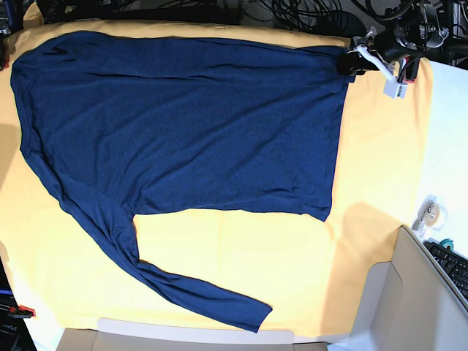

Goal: Fold the T-shirt properly
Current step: 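Lower the shoulder edge and open both grippers, then move both grippers down along the shirt's side edges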

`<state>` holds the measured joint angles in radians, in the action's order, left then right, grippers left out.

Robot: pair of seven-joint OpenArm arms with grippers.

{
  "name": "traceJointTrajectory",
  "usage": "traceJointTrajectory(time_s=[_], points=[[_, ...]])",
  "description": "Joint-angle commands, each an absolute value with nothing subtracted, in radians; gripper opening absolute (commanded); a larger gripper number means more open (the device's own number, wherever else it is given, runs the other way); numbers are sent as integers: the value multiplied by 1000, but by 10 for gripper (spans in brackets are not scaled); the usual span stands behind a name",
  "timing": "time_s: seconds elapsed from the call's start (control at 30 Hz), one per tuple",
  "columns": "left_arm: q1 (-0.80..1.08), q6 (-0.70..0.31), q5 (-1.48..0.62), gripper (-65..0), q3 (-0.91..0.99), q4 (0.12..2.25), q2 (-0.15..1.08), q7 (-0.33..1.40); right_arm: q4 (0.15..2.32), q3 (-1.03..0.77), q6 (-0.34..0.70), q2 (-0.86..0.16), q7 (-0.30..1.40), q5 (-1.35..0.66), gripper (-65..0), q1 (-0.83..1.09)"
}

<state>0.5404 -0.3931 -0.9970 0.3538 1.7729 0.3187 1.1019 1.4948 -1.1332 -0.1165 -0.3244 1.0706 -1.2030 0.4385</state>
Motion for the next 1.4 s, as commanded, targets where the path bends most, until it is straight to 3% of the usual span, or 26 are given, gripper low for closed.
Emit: traceJointTrajectory(time_s=[0.0, 0.5, 0.93, 1.13, 1.37], points=[[542, -398, -1010, -449, 364, 1788, 334, 1089, 1509, -1155, -116, -360, 1056, -1202, -453, 447], [533, -398, -1010, -449, 535, 1788, 335, 1093, 1509, -1205, -116, -361, 1056, -1199, -453, 427], [472, -398, -1010, -448, 539, 1860, 357, 1121, 1511, -1210, -111, -400, 1056, -1199, -453, 338], [329, -398, -1010, -448, 533, 1899, 357, 1268, 1578, -1185, 42, -412, 1056, -1155, -454, 248], [148, -398, -1004, -448, 512, 1882, 355, 1342, 1633, -958, 298, -464, 1058, -989, -454, 104]])
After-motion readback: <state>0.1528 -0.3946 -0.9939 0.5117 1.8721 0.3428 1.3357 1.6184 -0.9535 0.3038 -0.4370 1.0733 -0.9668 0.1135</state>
